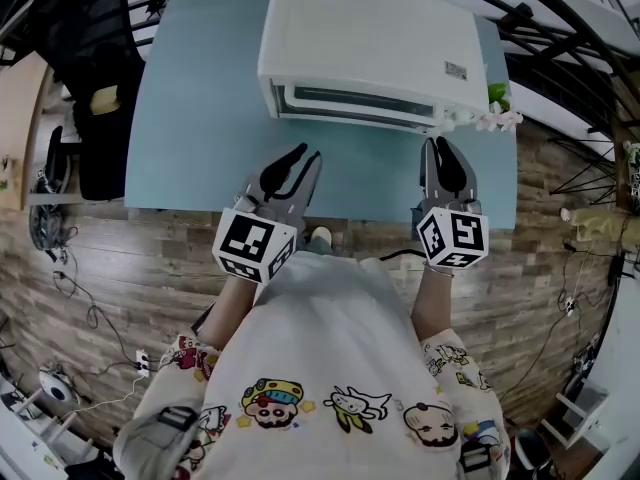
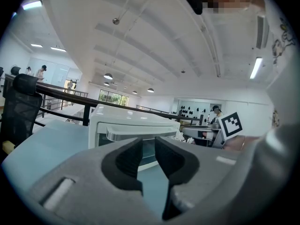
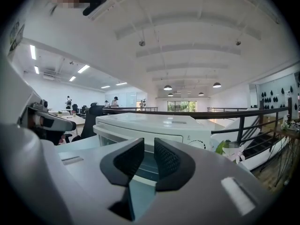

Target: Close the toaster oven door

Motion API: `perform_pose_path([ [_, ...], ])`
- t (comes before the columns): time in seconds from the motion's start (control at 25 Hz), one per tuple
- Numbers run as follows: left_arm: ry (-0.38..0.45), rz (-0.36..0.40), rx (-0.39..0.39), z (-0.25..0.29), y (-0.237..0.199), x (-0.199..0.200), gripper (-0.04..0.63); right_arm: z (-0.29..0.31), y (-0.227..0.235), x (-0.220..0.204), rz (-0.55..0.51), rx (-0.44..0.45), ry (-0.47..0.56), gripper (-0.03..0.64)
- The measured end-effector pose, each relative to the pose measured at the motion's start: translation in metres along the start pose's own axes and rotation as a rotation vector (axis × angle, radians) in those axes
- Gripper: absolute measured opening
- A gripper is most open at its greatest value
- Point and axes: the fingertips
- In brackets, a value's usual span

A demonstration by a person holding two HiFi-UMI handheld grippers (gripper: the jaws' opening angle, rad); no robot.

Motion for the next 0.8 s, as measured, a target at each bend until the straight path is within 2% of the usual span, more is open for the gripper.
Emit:
perform_pose_path([
  [0.52, -0.034, -0.020, 0.011, -0.036, 0.016, -0.028, 0.057, -0.047, -0.047, -0.034, 0.007, 0.092, -0.046, 0.032],
  [0.8, -0.049, -0.021, 0.015, -0.049, 0.026, -0.038, 0.021, -0.067, -0.051, -0.049, 0.039, 0.097, -0.064, 0.009],
])
Point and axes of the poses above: the fingertips, and each gripper's own axes: z forward along the fingers, y to its right, x out of its top, and after that the axes turned 9 degrees about -x, right-handed
